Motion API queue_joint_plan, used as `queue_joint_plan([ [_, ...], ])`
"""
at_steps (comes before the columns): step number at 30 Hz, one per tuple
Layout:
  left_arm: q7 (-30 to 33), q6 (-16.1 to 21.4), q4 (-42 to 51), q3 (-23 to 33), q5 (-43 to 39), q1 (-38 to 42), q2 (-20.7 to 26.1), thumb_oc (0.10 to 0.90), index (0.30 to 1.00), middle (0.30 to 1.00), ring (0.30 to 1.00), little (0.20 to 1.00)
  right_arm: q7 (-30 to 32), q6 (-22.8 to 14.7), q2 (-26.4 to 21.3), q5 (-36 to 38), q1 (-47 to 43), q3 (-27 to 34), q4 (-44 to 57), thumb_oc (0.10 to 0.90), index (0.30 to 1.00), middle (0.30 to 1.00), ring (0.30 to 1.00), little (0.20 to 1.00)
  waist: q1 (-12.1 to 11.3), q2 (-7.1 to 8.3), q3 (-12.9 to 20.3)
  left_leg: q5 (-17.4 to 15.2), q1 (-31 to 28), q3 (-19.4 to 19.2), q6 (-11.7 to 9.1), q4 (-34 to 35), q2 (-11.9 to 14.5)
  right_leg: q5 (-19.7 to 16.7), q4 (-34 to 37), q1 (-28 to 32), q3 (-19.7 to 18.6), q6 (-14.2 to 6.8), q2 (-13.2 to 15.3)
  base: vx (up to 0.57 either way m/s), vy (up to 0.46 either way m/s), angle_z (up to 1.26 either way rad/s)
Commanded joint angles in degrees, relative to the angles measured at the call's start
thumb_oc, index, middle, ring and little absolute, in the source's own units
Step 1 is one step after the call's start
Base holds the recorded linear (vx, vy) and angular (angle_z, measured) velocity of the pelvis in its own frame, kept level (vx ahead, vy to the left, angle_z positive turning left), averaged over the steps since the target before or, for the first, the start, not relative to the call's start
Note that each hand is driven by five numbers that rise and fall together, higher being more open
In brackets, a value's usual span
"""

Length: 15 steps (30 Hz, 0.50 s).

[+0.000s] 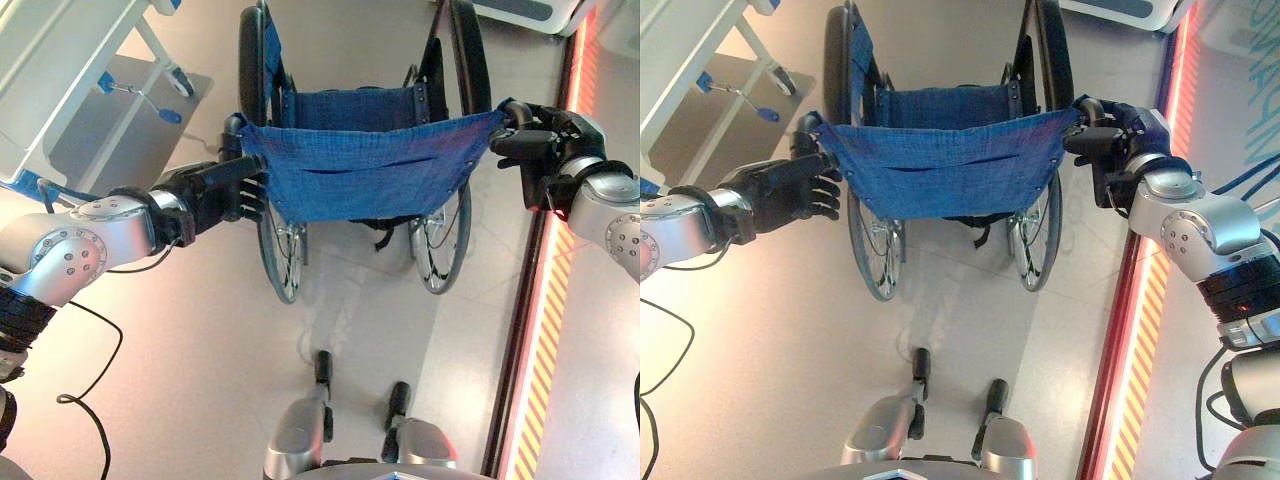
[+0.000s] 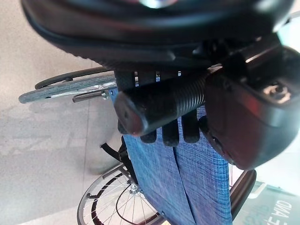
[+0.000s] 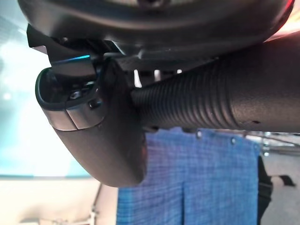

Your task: Push the wheelchair next to the bed

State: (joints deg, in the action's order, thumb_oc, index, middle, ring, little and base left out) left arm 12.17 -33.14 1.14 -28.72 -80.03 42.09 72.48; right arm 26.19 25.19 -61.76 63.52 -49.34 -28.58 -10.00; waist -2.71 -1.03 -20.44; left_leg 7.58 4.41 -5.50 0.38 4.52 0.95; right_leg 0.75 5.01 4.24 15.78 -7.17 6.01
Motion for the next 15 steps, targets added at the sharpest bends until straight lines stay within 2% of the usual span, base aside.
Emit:
queue_joint_plan([
  [1, 1.93, 9.69, -1.00, 8.83, 0.15, 7.53, -1.87, 0.400, 0.300, 0.300, 0.300, 0.300, -1.76, -3.66, 0.12, 2.41, -5.02, -1.31, 3.60, 0.400, 0.300, 0.300, 0.300, 0.300, 0.82, -0.05, 3.15, -4.04, -3.16, -3.11, -3.06, -0.90, 1.03, -0.98, -6.91, -6.09, -0.31, 1.47, -0.27, 0.01, -0.166, 0.01],
  [6, 2.64, 9.71, -0.57, 9.77, -0.26, 6.80, -1.93, 0.400, 0.300, 0.300, 0.300, 0.300, -1.78, -2.70, -0.40, 3.06, -4.85, -1.07, 4.21, 0.400, 0.300, 0.300, 0.300, 0.300, 1.01, 0.89, 3.49, -4.08, -3.28, -2.93, -3.94, -2.68, 2.75, 0.20, -7.47, -5.63, 0.09, 2.72, -2.58, 0.03, -0.203, 0.03],
  [9, 3.56, 10.18, -0.25, 11.33, -0.43, 5.55, -1.81, 0.400, 0.300, 0.300, 0.300, 0.300, -2.61, -1.81, -0.85, 3.14, -5.39, -1.38, 4.31, 0.400, 0.300, 0.300, 0.300, 0.300, 1.11, 2.09, 3.03, -4.67, -1.97, -3.51, -5.20, -8.66, 5.21, 0.37, -8.17, -5.58, 0.44, 3.73, -3.39, 0.04, -0.268, 0.05],
  [10, 3.77, 10.27, -0.44, 12.23, -0.82, 4.97, -1.75, 0.400, 0.300, 0.300, 0.300, 0.300, -3.28, -1.40, -0.69, 3.01, -5.91, -1.62, 4.03, 0.400, 0.300, 0.300, 0.300, 0.300, 0.97, 3.20, 2.35, -5.19, -0.38, -3.51, -5.51, -14.07, 6.96, 0.28, -9.10, -5.72, 0.06, 4.17, -3.44, 0.03, -0.192, 0.00],
  [11, 3.80, 10.27, -0.47, 12.44, -0.88, 4.80, -1.72, 0.400, 0.300, 0.300, 0.300, 0.300, -3.41, -1.34, -0.63, 2.96, -6.05, -1.72, 3.96, 0.400, 0.300, 0.300, 0.300, 0.300, 0.96, 3.28, 2.26, -5.40, 0.02, -3.45, -5.57, -14.89, 7.22, 0.30, -9.27, -5.79, -0.01, 4.24, -3.51, 0.06, -0.284, -0.02],
  [13, 3.40, 9.11, -1.33, 15.04, -0.90, 3.14, -1.75, 0.400, 0.300, 0.300, 0.300, 0.300, -3.92, -1.19, 0.52, 2.79, -6.45, -2.36, 3.50, 0.400, 0.300, 0.300, 0.300, 0.300, -0.12, 4.93, 0.48, -1.96, 5.87, -1.73, -5.46, -28.20, 9.50, 1.14, -10.79, -4.79, -1.29, 5.77, -4.83, 0.11, -0.313, -0.15],
  [15, 3.51, 8.61, -1.43, 16.05, -0.76, 2.34, -2.11, 0.400, 0.300, 0.300, 0.300, 0.300, -3.70, -0.88, 1.10, 2.62, -6.06, -2.44, 3.89, 0.400, 0.300, 0.300, 0.300, 0.300, -0.48, 4.99, 0.02, -1.04, 8.61, -1.15, -5.19, -32.10, 9.24, 1.75, -11.31, -4.17, -1.90, 6.40, -5.56, 0.14, -0.151, -0.29],
])
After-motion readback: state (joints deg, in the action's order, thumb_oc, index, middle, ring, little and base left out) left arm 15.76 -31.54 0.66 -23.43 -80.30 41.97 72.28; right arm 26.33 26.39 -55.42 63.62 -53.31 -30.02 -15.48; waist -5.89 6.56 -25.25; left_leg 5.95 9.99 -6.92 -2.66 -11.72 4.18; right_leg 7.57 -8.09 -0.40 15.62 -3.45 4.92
